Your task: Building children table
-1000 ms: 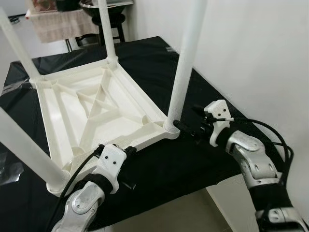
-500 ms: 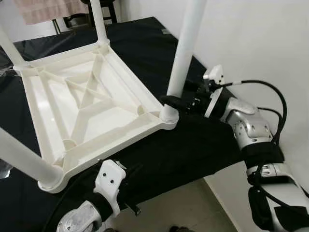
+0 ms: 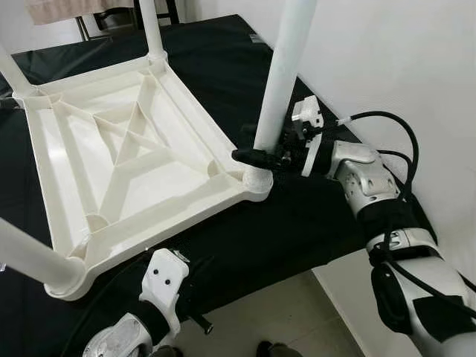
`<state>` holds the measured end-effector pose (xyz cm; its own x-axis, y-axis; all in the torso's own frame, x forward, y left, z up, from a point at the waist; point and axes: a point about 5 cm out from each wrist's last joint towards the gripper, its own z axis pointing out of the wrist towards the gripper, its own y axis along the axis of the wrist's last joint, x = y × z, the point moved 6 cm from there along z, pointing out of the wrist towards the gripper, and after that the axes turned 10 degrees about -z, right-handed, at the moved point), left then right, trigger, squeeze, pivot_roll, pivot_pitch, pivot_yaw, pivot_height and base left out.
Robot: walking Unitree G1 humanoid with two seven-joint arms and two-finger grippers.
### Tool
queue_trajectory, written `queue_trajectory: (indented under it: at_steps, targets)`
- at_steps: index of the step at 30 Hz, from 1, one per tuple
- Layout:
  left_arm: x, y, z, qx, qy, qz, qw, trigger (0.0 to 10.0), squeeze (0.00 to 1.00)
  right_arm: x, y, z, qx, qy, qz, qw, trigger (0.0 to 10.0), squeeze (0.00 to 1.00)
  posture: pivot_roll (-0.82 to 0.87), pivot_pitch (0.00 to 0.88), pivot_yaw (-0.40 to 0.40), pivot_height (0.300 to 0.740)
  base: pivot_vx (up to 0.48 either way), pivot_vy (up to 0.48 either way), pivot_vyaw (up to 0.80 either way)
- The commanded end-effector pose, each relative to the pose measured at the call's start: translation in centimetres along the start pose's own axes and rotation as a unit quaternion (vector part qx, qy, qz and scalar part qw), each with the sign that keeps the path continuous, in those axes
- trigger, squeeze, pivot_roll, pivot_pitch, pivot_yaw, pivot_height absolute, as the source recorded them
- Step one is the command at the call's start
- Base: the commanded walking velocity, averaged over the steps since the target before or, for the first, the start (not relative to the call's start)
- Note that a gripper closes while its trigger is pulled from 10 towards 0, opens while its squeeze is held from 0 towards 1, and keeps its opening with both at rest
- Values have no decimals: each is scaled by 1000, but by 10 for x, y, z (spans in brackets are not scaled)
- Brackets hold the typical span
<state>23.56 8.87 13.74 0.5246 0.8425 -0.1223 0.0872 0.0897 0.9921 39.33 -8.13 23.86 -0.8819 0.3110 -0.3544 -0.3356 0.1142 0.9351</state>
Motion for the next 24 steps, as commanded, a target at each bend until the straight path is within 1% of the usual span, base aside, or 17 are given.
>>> queue_trajectory:
  at_steps: [1,2,4,8,9,11,12,13,14,15,16,17,18,19,21,22,24]
  targets:
    - [3,2,-1,-11,9,-13,1000,10000,0,3,-12,-7,13,4,15,1000,0,0,108,182,-64,740,0,0,0]
    - [3,4,3,-16,7,-11,1000,10000,0,3,-17,-15,16,-6,18,1000,0,0,101,179,-60,740,0,0,0]
    - [3,5,4,-17,4,-8,1000,10000,0,4,-19,-19,19,-8,19,1000,0,0,101,179,-60,740,0,0,0]
    - [5,7,9,-21,4,-2,1000,10000,0,18,-42,-38,58,-30,12,998,0,0,80,175,-59,740,0,0,0]
    - [7,6,8,-21,10,3,1000,10000,0,33,-68,-45,115,-94,32,988,0,0,65,171,-72,740,0,0,0]
    - [10,6,8,-21,17,8,1000,10000,0,49,-89,-55,177,-171,46,968,0,0,65,171,-72,740,0,0,0]
    - [13,6,7,-22,21,9,999,10000,0,56,-103,-64,225,-294,68,926,0,0,51,176,-58,740,0,0,0]
    - [13,6,7,-22,21,9,999,10000,0,56,-103,-64,225,-294,68,926,0,0,51,176,-58,740,0,0,0]
    - [16,7,8,-22,27,8,999,10000,0,102,-112,-70,258,-370,159,878,0,0,44,181,-46,740,0,0,0]
    - [16,7,8,-22,27,8,999,10000,0,102,-112,-70,258,-370,159,878,0,0,44,181,-46,740,0,0,0]
    - [17,6,9,-21,26,9,999,10000,0,116,-107,-68,261,-389,167,868,0,0,27,180,-32,740,0,0,0]
    - [16,4,12,-18,18,14,1000,10000,0,120,-100,-54,246,-363,156,885,0,0,6,163,-19,740,0,0,0]
    - [15,3,13,-16,12,17,1000,10000,0,119,-95,-47,237,-350,142,895,0,0,6,163,-19,740,0,0,0]
    - [15,3,13,-16,12,17,1000,10000,0,119,-95,-47,237,-350,142,895,0,0,6,163,-19,740,0,0,0]
    - [13,2,17,-15,-4,17,1000,10000,0,106,-92,-36,226,-337,121,906,0,0,22,152,-25,740,0,0,0]
    - [13,2,17,-15,-4,17,1000,10000,0,106,-92,-36,226,-337,121,906,0,0,22,152,-25,740,0,0,0]
    - [12,1,21,-15,-13,19,1000,10000,0,100,-90,-26,210,-334,123,911,0,0,25,141,-32,740,0,0,0]
